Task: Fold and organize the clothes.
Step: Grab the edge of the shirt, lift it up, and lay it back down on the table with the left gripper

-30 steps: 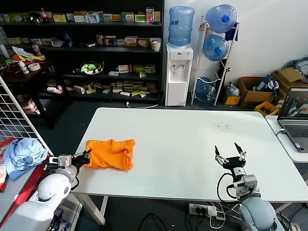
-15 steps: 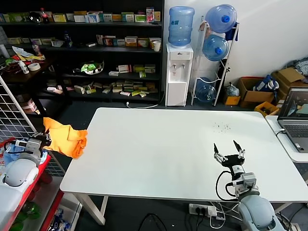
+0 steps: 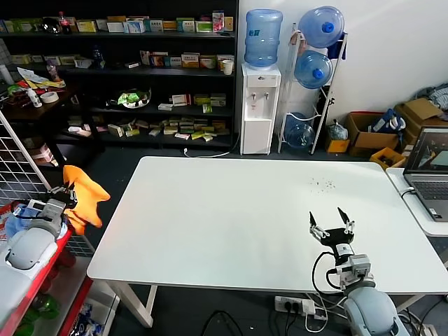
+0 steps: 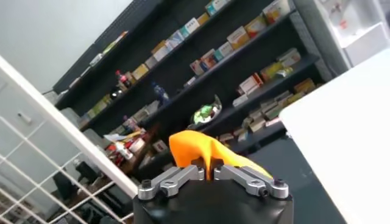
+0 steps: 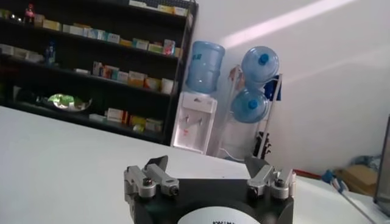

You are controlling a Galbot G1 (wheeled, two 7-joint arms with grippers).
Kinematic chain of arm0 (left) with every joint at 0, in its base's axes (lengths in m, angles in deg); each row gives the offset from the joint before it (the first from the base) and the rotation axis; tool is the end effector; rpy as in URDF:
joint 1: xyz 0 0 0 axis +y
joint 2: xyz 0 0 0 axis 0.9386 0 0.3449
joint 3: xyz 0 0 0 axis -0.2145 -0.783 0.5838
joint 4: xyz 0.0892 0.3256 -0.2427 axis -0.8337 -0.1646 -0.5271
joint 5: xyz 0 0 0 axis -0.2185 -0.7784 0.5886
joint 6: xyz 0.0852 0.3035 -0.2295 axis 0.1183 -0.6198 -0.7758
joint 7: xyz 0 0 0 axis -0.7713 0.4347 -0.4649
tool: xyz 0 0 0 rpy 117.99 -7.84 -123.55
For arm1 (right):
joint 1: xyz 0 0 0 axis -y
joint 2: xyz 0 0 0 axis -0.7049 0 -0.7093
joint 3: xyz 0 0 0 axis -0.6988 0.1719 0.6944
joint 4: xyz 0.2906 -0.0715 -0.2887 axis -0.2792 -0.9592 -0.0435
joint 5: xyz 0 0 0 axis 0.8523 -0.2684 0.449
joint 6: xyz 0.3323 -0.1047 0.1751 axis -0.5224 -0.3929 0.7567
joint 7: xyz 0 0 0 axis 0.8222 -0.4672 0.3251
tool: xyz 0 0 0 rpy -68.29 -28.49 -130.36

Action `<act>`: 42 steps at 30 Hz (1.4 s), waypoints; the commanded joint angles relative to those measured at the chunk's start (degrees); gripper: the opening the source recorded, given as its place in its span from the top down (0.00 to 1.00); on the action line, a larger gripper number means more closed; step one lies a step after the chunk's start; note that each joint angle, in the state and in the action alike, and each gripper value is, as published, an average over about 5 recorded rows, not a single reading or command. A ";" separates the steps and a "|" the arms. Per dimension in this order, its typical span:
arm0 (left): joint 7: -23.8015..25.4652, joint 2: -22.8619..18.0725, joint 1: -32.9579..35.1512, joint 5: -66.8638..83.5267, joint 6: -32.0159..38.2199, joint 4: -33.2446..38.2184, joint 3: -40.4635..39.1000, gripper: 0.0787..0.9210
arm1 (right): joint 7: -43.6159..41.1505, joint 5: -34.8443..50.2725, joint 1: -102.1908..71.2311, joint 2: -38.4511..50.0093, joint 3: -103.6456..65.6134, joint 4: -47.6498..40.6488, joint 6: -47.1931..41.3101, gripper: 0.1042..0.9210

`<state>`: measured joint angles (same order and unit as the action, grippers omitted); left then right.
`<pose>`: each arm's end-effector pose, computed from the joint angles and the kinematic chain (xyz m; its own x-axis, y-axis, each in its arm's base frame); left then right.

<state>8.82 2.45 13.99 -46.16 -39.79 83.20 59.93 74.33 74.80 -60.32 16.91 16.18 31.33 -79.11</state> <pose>0.4102 0.3134 -0.3070 -0.9445 -0.2334 0.2311 -0.0397 0.7794 0.6252 0.2873 -0.1329 -0.3963 -0.9930 -0.0084 0.1182 -0.0327 0.9783 -0.2045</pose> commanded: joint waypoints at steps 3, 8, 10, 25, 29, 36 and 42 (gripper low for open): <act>-0.95 -5.90 4.19 0.71 -0.27 5.20 -6.40 0.94 | 0.04 -0.31 -1.26 -0.06 -0.75 0.85 -0.15 0.12; -3.17 -9.56 4.17 3.94 -0.78 12.19 -8.20 0.94 | 0.09 -0.64 -1.80 -0.22 -1.08 0.88 -0.14 0.12; -3.65 -10.92 3.97 4.25 -1.27 14.63 -9.35 0.94 | 0.10 -0.85 -1.90 -0.40 -1.16 0.88 -0.15 0.12; -7.88 -26.14 1.36 5.67 -4.40 10.85 -20.91 0.94 | -1.25 -1.29 -3.01 0.76 -2.91 1.79 -0.23 0.12; -9.07 -31.92 0.13 5.98 -4.27 8.84 -23.05 0.94 | -1.51 -1.34 -3.66 0.93 -3.60 1.81 0.14 0.12; -10.72 -43.66 -1.71 6.47 -3.43 5.99 -26.39 0.94 | -1.24 -1.30 -3.96 1.17 -4.68 1.36 0.54 0.12; -11.13 -52.39 -3.27 6.01 -0.10 -0.03 -27.95 0.94 | -1.00 -1.12 -4.30 1.22 -5.62 1.52 0.64 0.12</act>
<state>-0.95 -32.14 12.84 -40.30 -42.74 90.28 36.71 73.21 73.56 -64.21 17.99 11.54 32.78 -78.65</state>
